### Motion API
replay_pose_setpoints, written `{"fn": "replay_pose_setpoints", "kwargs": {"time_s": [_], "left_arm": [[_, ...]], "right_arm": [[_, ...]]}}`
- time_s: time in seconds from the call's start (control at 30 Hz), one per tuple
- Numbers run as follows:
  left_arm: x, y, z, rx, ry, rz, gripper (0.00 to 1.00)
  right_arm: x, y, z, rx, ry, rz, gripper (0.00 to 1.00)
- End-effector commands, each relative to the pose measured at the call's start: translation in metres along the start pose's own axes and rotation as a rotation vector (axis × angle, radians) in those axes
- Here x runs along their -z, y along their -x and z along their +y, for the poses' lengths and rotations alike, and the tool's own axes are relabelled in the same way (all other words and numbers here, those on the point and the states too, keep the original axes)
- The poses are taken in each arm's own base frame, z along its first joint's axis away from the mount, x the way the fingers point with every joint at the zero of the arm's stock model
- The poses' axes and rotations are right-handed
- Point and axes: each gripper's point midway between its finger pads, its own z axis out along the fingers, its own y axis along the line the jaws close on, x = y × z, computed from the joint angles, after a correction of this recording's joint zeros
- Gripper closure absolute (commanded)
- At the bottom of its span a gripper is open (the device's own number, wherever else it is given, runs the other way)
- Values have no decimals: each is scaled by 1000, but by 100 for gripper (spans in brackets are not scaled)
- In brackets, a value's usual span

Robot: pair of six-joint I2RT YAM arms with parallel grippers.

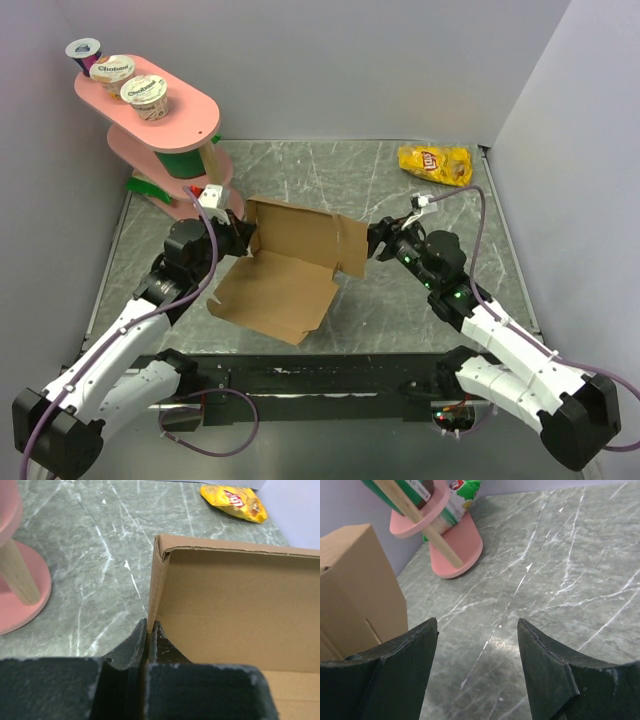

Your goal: Fold the paper box

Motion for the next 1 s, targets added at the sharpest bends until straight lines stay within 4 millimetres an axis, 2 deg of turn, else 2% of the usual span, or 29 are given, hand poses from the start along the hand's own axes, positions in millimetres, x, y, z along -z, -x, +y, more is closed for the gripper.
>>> {"fn": "replay_pose_setpoints", "kwargs": {"time_s": [0.0,0.2,0.5,0.57,0.6,0.63,0.67,0.73,0.77,0.83,0.87,0.9,0.97], "left_arm": [[-1,27,6,16,67,-61,99],[-1,27,11,6,98,-66,99],[-8,16,8,-24,123,-24,99],[-10,12,7,-29,131,-8,99],[-11,9,6,-32,132,-1,99],[-11,8,4,-37,134,1,99],[-11,6,3,-46,136,7,99],[-10,4,2,-69,158,11,99],[-10,4,1,-75,161,10,99],[-10,2,2,-88,174,20,99],[-10,1,5,-94,190,26,99],[-11,1,5,-101,197,32,99],[-11,-1,9,-106,218,42,99]], "right_arm": [[0,14,7,-24,-29,-97,28],[-7,1,1,-75,-113,-77,28],[-32,-12,29,-94,-82,-40,29],[-38,-16,24,-83,-137,-36,29],[-39,-19,30,-68,-150,-21,29],[-40,-16,18,-51,-231,-48,28],[-43,-22,15,-36,-270,-34,27],[-43,-21,5,4,-377,-31,25],[-46,-28,-2,31,-422,-11,24],[-47,-29,-6,50,-483,13,21],[-50,-37,-15,68,-536,32,20],[-53,-33,-11,44,-547,28,17],[-50,-41,-19,65,-597,75,15]]}}
